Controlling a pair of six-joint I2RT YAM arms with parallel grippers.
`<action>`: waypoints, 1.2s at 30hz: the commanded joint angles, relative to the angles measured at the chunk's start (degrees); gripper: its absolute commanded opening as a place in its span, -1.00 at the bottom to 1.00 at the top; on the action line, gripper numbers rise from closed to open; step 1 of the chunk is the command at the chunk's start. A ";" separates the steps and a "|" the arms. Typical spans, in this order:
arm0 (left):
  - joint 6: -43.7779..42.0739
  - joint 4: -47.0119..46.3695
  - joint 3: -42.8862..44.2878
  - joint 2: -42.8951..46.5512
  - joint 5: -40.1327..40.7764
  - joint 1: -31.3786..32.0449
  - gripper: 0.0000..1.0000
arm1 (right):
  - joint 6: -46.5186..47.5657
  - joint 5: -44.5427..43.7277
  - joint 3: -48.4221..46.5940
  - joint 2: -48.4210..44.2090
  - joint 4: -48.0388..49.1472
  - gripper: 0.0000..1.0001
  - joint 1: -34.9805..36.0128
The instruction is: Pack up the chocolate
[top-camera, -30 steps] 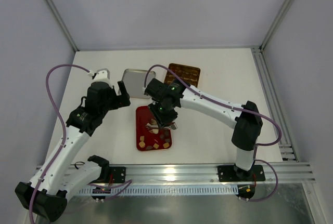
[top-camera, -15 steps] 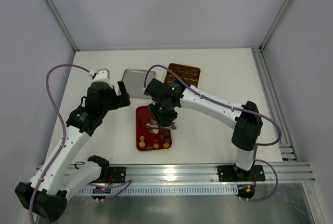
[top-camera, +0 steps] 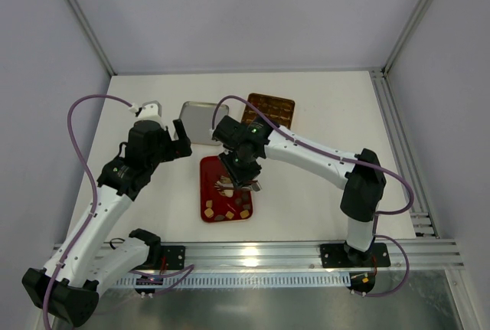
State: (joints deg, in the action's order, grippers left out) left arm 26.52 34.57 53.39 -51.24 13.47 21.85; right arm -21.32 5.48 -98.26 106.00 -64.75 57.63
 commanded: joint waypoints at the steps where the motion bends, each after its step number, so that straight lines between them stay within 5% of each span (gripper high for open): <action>1: -0.16 -0.99 1.46 0.27 0.15 -0.14 0.99 | 0.31 -0.82 -0.97 0.00 -0.02 -0.27 0.12; 36: -0.07 -0.82 1.37 0.27 0.15 -0.14 0.99 | 0.40 0.85 -5.80 -8.26 0.50 -0.36 -9.98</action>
State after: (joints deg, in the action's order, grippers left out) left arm 26.52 34.57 53.39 -51.22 13.47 21.85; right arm -21.32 5.93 -100.68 102.00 -64.79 49.87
